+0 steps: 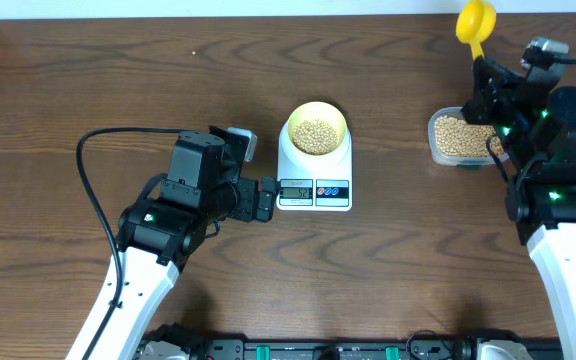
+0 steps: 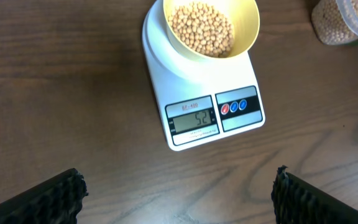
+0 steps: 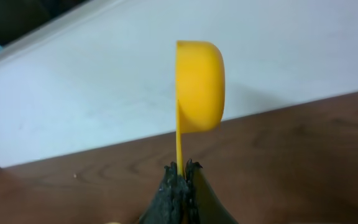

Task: Scoop item into bowl and weigh 50g on scale
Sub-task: 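Lift the yellow scoop up and move it left toward the scale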

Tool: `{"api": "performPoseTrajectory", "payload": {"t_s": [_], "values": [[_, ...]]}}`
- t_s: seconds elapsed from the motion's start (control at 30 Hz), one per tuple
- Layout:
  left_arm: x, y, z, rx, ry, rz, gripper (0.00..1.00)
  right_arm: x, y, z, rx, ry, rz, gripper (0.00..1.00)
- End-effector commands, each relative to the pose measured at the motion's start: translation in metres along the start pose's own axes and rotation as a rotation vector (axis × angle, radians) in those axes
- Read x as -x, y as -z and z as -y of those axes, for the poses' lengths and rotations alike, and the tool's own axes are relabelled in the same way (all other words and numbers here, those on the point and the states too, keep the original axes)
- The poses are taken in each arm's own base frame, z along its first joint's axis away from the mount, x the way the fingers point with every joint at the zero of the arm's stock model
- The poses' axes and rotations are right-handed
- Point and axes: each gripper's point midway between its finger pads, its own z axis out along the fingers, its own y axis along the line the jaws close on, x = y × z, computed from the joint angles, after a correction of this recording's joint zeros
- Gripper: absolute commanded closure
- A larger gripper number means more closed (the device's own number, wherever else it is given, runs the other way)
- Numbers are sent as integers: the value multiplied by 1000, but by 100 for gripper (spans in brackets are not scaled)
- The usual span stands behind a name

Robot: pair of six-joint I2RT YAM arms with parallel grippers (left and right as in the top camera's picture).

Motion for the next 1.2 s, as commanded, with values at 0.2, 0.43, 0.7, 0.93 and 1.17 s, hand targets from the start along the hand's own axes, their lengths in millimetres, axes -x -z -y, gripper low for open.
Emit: {"api": "performPoseTrajectory", "payload": {"t_s": [0.2, 0.43, 0.7, 0.93, 1.17], "values": [[0, 0, -1, 5, -18, 2, 2, -1, -26, -14, 122, -30, 19, 99], [0, 0, -1, 5, -18, 2, 2, -5, -47, -30, 212, -168, 38, 99], [-1, 0, -1, 5, -17, 1, 2, -52, -61, -71, 362, -133, -101, 99], [0, 0, -1, 5, -18, 2, 2, -114, -61, -93, 479, 11, -284, 99], [0, 0, -1, 5, -18, 2, 2, -140, -56, -97, 489, 95, -361, 99]]}}
